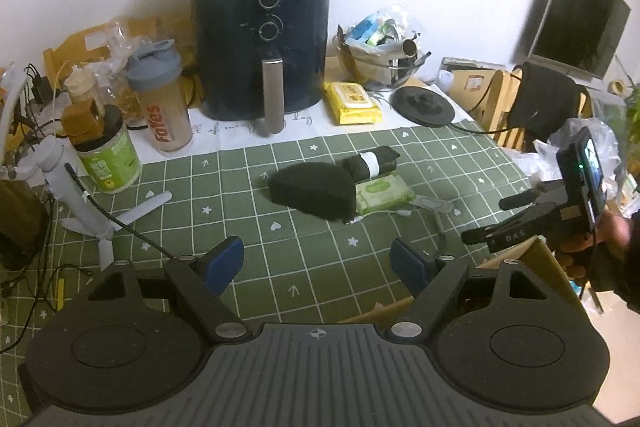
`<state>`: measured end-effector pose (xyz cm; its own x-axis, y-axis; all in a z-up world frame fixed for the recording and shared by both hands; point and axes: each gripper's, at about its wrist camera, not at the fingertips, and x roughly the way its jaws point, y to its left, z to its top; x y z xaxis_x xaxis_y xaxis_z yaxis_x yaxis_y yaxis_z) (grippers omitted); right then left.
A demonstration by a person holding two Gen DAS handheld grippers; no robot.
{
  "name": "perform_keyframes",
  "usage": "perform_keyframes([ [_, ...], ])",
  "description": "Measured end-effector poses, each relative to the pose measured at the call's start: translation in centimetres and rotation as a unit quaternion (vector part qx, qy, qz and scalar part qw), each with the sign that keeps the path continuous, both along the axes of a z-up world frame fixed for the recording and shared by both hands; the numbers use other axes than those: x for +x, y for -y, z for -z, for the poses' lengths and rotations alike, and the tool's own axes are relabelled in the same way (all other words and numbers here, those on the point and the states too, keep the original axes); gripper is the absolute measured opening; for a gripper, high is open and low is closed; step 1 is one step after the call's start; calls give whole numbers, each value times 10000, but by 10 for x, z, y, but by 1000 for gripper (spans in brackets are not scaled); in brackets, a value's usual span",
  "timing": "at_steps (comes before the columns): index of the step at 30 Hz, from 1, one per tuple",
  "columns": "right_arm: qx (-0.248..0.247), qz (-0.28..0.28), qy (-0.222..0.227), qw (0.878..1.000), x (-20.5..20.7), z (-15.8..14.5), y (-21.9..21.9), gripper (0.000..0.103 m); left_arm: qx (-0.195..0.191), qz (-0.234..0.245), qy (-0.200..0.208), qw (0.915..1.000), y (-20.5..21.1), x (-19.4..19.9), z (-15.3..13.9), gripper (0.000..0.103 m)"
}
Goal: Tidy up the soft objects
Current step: 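Reach the left gripper down to the black foam wedge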
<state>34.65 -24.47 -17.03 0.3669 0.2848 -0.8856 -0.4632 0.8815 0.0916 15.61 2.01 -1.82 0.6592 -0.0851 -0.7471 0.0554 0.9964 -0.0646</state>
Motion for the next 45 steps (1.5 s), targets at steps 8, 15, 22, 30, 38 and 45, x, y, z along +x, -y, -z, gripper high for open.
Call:
perform_keyframes([
  [8,248,99,-139,9995,14,20,-10,86,-84,147,-122,9998,-5,15,6,81],
  [15,151,273,-195,9993,28,43,-20,54,-79,244,-149,9996,-15,28,9,81],
  [22,-91,320,-19,9994,33,53,-26,24,-101,426,-145,9989,-24,48,13,81],
  [30,-293,181,148,9993,33,55,-30,10,13,798,-96,9968,-21,74,18,81],
  [38,85,359,29,9993,32,42,-15,10,-11,1143,-322,9929,-21,99,36,81],
  [45,418,487,158,9978,19,14,0,10,-48,1188,-581,9912,-24,121,54,81],
])
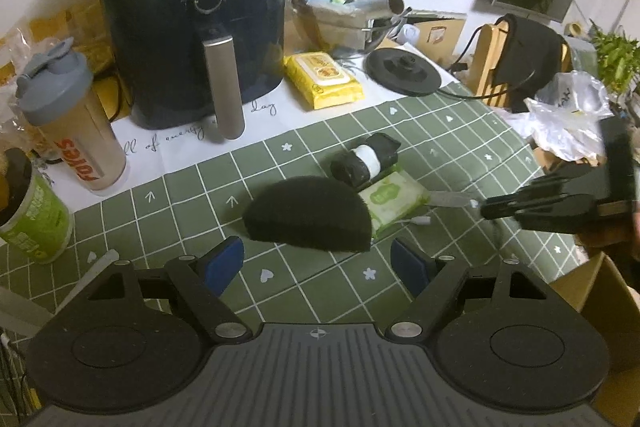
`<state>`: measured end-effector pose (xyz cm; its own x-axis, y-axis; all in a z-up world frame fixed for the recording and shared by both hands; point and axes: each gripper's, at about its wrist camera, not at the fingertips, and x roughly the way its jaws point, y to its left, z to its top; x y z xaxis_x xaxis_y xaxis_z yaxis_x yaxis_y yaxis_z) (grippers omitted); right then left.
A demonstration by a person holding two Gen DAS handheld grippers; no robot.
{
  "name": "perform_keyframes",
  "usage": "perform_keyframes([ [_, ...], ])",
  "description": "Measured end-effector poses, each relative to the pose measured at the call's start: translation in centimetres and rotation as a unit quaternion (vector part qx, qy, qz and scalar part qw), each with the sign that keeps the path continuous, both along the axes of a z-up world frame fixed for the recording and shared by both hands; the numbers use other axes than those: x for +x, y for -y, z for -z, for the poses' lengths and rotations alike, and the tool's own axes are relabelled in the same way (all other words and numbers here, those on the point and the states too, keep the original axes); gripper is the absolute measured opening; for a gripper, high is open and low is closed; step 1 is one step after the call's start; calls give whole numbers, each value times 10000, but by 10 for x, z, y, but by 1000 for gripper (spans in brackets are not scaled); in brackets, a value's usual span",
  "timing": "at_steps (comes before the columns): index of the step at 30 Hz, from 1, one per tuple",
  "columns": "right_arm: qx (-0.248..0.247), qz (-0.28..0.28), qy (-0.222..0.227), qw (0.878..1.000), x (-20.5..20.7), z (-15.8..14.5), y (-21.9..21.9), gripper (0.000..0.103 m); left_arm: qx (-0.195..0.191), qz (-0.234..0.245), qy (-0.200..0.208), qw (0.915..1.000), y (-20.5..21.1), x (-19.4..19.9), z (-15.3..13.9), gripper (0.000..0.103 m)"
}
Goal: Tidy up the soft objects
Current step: 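Reach the left gripper down to the black foam wedge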
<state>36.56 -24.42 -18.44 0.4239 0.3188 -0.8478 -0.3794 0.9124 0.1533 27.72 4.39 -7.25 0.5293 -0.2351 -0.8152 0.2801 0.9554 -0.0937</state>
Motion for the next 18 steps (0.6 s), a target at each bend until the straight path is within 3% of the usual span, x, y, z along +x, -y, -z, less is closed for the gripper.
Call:
perform_keyframes([
  [9,288,379,314,9984,-19,-39,23,10,-291,-250,-744,9965,5,37,24,81],
  [18,431,756,500,9949,-47,-61,41,10,-814,-1051,-1641,9775,6,80,52,91],
])
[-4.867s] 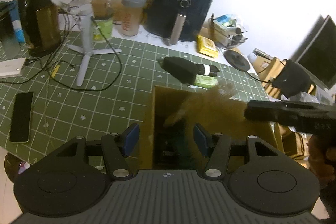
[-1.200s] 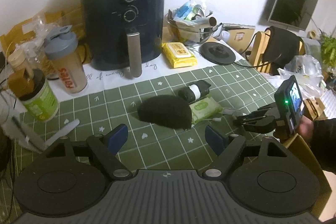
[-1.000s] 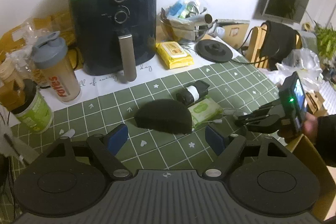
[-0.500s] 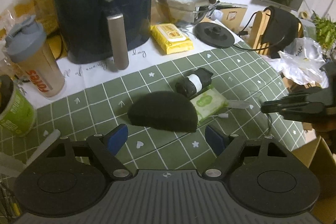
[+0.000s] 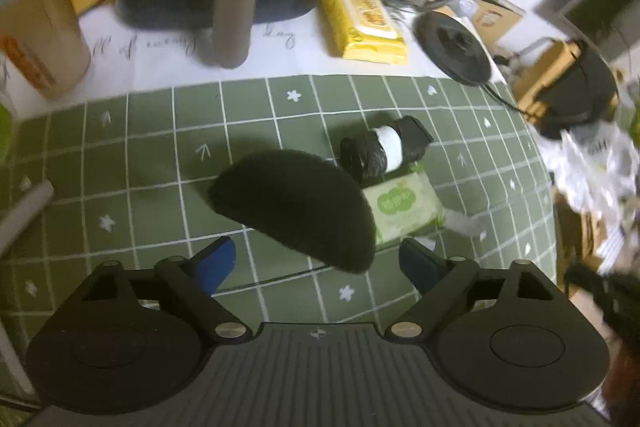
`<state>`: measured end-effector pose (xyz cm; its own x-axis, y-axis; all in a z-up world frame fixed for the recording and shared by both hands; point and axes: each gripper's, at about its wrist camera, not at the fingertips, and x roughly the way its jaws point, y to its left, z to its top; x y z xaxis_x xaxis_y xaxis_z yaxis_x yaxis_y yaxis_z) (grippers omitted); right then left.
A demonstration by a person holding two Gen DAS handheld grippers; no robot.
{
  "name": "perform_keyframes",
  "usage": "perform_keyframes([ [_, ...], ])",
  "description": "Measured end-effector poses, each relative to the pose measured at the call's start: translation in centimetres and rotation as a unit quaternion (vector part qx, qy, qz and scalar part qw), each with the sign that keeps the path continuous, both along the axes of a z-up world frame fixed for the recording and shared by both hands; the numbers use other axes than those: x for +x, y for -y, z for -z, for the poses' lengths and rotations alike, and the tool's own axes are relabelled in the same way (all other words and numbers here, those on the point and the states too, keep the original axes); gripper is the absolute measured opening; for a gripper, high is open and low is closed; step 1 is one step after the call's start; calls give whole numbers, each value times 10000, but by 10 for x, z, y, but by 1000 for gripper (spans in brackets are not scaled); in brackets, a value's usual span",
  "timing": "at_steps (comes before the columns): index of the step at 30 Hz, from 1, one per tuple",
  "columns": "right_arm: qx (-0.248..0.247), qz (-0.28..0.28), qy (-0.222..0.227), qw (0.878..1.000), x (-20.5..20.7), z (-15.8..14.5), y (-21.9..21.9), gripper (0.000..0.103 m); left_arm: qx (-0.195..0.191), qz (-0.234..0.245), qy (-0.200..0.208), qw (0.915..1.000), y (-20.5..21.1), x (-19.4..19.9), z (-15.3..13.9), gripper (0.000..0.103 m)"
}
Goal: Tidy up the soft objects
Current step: 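Close the left gripper on the black foam wedge and lift it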
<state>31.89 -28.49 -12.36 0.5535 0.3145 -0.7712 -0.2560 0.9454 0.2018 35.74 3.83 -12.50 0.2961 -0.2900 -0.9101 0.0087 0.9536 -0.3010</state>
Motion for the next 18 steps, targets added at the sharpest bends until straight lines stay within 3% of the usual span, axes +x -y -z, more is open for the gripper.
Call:
perform_keyframes([
  [5,171,261,42,9995,-13,-8,12,10,-166,-627,-354,9973,-1,19,15,93],
  [11,168,396,116,9990,-26,-15,22,10,-656,-1515,-828,9828,-8,35,40,93],
  [18,124,494,114,9986,-38,-17,31,10,-290,-1718,-929,9803,-2,43,60,92],
])
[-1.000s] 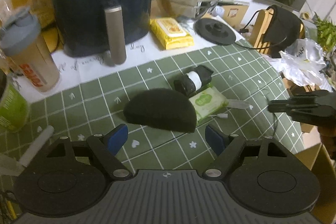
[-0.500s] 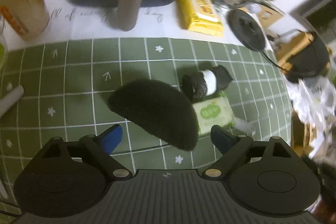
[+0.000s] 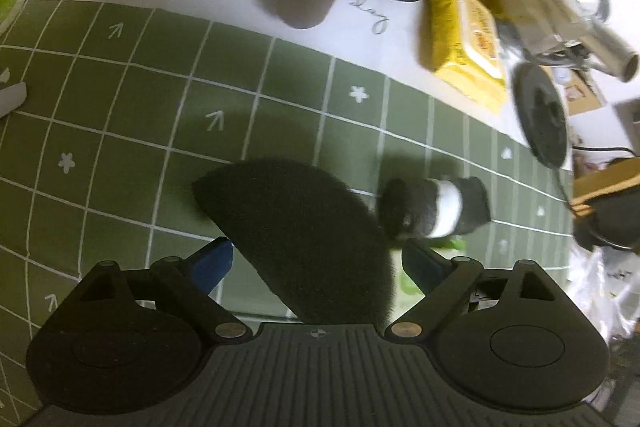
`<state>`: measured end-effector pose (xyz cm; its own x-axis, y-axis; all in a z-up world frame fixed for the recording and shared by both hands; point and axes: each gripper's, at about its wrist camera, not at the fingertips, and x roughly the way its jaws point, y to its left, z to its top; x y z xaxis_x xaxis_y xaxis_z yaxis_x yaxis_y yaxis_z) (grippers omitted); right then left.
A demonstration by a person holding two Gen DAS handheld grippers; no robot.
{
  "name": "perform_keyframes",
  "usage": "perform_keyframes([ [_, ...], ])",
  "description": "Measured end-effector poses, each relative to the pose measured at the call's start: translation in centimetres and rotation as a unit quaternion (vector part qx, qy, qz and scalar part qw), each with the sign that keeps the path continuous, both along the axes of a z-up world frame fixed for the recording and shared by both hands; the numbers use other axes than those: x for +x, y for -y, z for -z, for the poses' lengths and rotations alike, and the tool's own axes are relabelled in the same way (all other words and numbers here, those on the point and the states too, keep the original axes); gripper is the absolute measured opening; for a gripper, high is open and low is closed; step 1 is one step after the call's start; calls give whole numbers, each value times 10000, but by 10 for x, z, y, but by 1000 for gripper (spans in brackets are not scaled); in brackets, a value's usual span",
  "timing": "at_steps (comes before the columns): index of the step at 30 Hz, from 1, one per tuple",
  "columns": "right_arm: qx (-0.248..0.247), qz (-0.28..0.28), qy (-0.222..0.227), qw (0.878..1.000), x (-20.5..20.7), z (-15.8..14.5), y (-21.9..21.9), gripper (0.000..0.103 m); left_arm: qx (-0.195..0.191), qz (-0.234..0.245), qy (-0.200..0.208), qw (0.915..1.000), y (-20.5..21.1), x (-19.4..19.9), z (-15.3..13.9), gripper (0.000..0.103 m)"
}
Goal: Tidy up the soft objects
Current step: 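Close the left gripper on the black foam wedge and lift it, then carry the foam wedge in the left gripper over the cardboard box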
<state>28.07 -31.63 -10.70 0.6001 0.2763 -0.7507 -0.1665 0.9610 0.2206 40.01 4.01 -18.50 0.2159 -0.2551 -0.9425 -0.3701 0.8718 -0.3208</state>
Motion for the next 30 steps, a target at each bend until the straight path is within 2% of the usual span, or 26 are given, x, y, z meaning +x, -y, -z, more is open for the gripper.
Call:
perform_keyframes([
  [4,-2,27,-13,10000,-5,0,3,10,17,-25,-71,10000,0,-2,9,82],
  [11,10,-2,60,10000,-7,-8,8,10,113,302,243,9992,-4,-9,-10,71],
  [19,124,-183,237,9995,-3,-27,7,10,171,707,963,9927,-6,-33,-55,71],
  [30,502,-700,492,9951,-7,-67,1,10,528,1236,1893,9727,7,-76,-118,71],
])
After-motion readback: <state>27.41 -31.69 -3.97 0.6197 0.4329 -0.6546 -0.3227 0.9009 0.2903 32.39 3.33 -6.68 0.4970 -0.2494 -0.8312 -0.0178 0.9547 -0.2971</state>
